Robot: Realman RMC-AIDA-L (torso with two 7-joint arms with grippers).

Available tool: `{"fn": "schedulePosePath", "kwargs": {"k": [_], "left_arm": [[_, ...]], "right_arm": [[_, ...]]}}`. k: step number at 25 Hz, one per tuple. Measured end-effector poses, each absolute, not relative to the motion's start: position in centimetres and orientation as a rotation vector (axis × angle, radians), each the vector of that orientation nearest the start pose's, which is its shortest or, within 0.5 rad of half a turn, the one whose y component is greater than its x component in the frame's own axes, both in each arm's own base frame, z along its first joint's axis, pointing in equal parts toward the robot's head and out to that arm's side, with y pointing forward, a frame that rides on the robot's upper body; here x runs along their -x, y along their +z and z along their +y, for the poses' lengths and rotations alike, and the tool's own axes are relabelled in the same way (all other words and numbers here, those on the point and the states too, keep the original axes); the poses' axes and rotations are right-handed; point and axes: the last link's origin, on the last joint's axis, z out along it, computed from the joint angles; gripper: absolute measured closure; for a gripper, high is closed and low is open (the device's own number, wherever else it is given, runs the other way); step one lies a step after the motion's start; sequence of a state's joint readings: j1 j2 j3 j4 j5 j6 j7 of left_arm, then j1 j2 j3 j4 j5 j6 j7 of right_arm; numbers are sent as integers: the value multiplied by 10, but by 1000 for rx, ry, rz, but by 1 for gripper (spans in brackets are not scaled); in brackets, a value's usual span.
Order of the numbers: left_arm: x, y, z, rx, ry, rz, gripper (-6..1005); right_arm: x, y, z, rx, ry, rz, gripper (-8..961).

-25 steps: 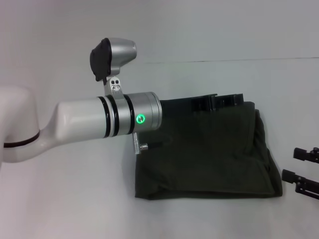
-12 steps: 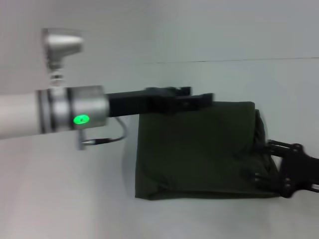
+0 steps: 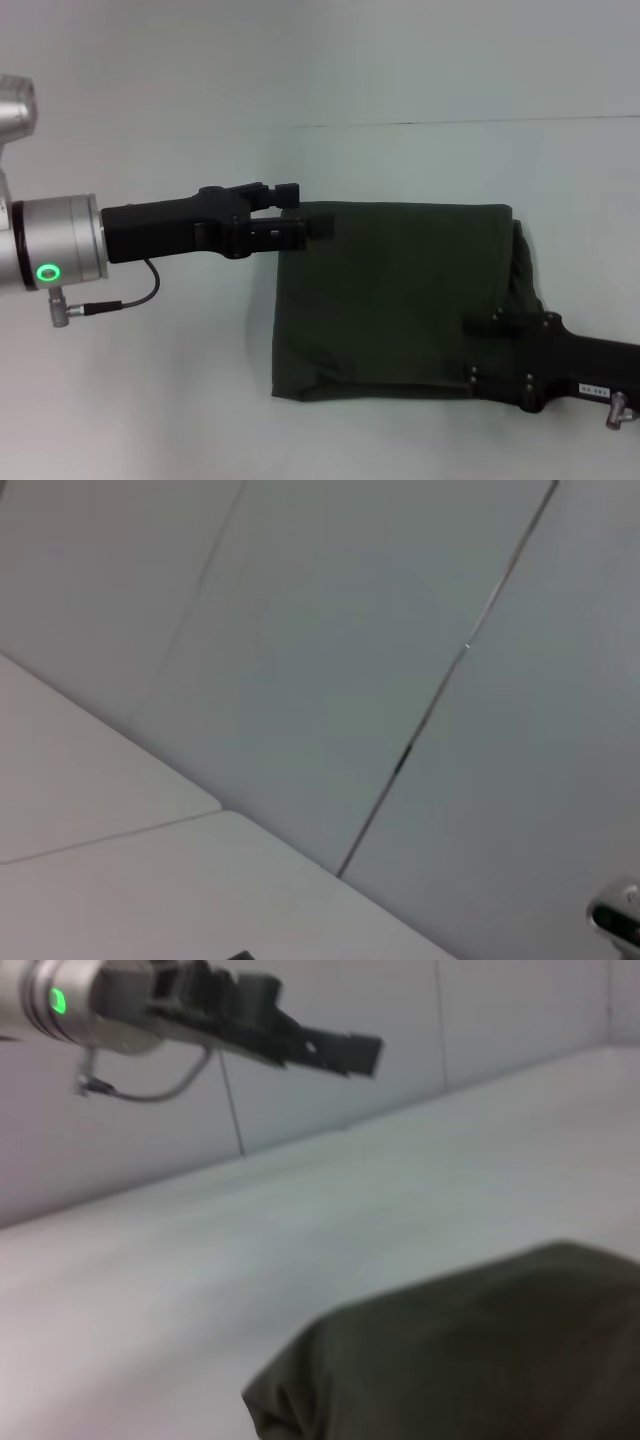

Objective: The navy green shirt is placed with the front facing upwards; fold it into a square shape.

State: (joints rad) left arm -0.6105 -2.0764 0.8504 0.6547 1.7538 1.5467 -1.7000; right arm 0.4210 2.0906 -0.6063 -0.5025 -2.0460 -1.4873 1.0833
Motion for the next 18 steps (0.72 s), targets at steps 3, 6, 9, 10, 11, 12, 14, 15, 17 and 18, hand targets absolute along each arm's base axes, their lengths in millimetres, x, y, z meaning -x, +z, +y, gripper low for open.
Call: {"fn": "schedulePosePath", "kwargs": {"k": [3, 6, 9, 10, 11, 12, 14, 15, 17, 18], "left_arm": [[203, -5, 355, 2718, -992, -892, 84], [202, -5, 355, 2719, -993, -887, 84], [201, -6, 356, 2716, -991, -884, 85], [201, -6, 357, 2715, -990, -883, 85], [200, -7, 357, 2713, -987, -882, 85], [200, -7, 358, 2713, -985, -882, 85], [200, -9, 358, 2710, -979, -884, 86], [200, -9, 359, 2708, -977, -886, 86], [200, -10, 359, 2706, -977, -888, 86], [200, -10, 358, 2707, -978, -889, 87]], "right_arm": [[-321, -27, 283, 2642, 591, 637, 252], [-329, -26, 281, 2617, 559, 677, 253], [-336, -26, 281, 2588, 526, 708, 253], [-337, -26, 281, 2580, 518, 715, 253], [-338, -25, 281, 2573, 513, 719, 253], [-339, -25, 281, 2568, 512, 722, 254], [-338, -24, 281, 2567, 527, 716, 254], [-336, -21, 281, 2570, 544, 706, 254], [-329, -4, 279, 2564, 636, 654, 259], [-329, -4, 279, 2564, 636, 654, 260]]}}
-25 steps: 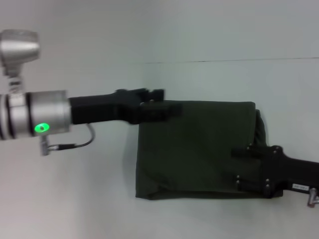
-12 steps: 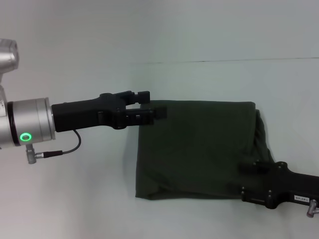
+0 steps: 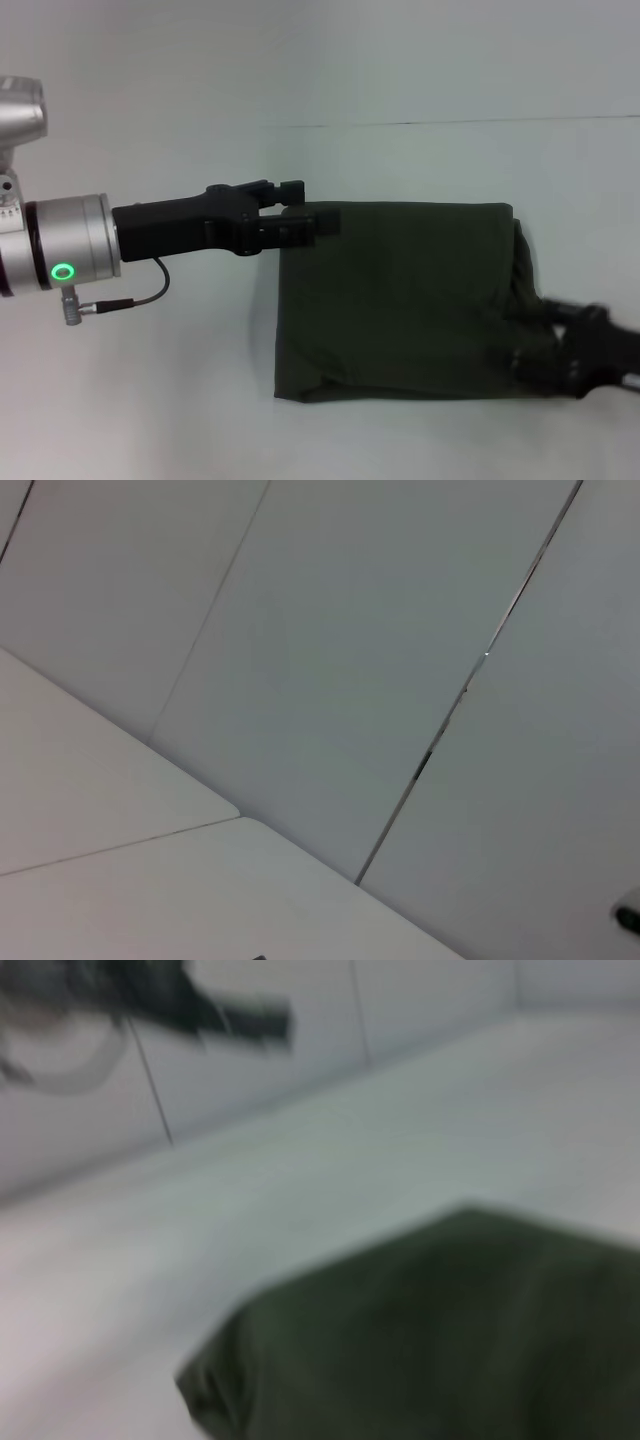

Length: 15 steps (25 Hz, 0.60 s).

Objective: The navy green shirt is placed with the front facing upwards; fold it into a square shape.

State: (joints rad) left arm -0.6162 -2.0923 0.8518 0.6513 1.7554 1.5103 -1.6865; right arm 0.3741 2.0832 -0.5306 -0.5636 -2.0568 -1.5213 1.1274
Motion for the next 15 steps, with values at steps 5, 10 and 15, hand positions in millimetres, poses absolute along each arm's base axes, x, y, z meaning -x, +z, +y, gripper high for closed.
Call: {"fn": "schedulePosePath", "kwargs": {"k": [5, 10, 15], "left_arm": [[200, -11, 358, 2707, -980, -894, 88], [200, -12, 358, 2706, -981, -897, 89], [201, -12, 358, 2698, -986, -901, 90]], "right_arm": [[-329, 32, 285, 2386, 778, 685, 265], [-343, 34, 312, 2201, 716, 866, 269], [-342, 15, 330, 2166, 680, 953, 272]]}}
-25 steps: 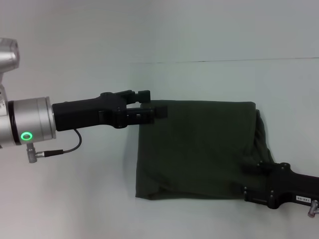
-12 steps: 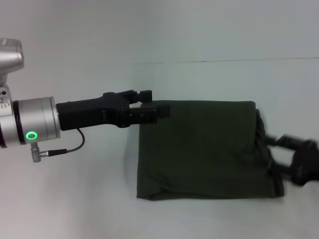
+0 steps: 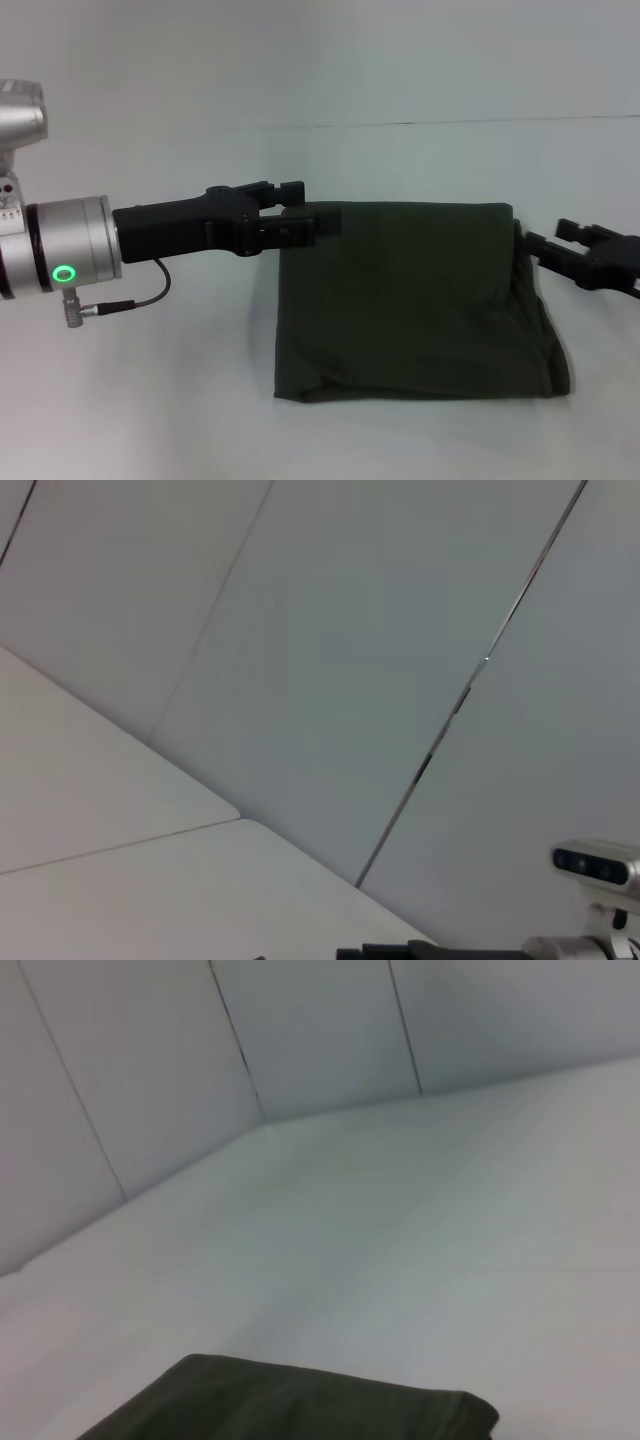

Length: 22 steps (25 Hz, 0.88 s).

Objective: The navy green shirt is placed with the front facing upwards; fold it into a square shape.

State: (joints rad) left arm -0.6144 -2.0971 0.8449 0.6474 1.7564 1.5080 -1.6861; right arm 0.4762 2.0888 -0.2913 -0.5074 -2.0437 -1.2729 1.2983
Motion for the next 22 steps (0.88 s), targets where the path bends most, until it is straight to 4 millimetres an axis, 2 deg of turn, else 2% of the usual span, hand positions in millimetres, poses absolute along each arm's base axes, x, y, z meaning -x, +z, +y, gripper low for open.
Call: {"fn": "schedulePosePath", "kwargs": {"k": [5, 12, 17, 22], "left_arm": [[202, -11, 358, 2693, -984, -903, 91], [204, -11, 360, 2675, -972, -907, 92], [205, -10, 360, 2670, -969, -910, 93], [206, -11, 361, 2658, -962, -915, 94]], "right_arm": [[-335, 0, 341, 2185, 648, 981, 271], [-330, -11, 348, 2200, 624, 1000, 270], [-327, -15, 352, 2202, 613, 1007, 404], [-330, -15, 354, 2188, 589, 1010, 462]]}}
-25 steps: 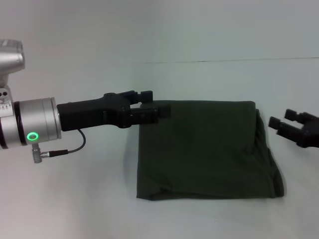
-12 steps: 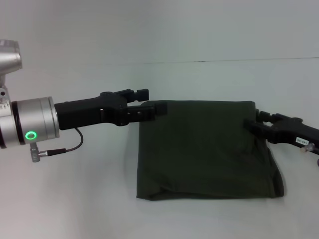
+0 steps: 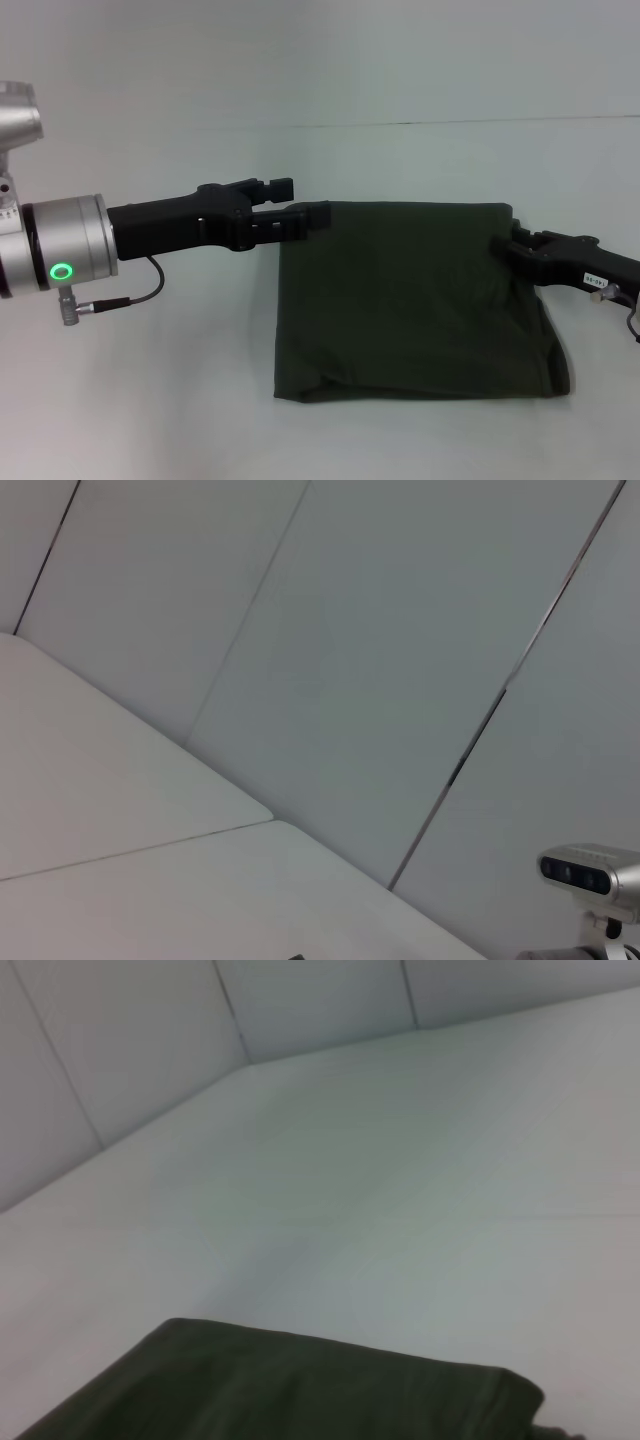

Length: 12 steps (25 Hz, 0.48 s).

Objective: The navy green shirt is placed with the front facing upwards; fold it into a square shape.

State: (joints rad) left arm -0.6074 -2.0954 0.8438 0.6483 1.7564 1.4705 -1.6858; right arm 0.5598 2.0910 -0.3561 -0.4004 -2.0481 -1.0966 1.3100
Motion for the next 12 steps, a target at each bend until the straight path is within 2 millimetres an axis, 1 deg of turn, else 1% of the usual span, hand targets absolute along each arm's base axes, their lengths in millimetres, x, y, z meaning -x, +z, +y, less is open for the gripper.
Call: {"fn": "schedulePosePath", "kwargs": {"k": [4, 12], "left_arm": [[207, -11, 362, 2654, -960, -918, 95], [208, -11, 363, 2644, -955, -922, 96]], "right_arm": [[-332, -14, 355, 2174, 577, 1013, 508], [-333, -13, 355, 2175, 569, 1010, 836]]}}
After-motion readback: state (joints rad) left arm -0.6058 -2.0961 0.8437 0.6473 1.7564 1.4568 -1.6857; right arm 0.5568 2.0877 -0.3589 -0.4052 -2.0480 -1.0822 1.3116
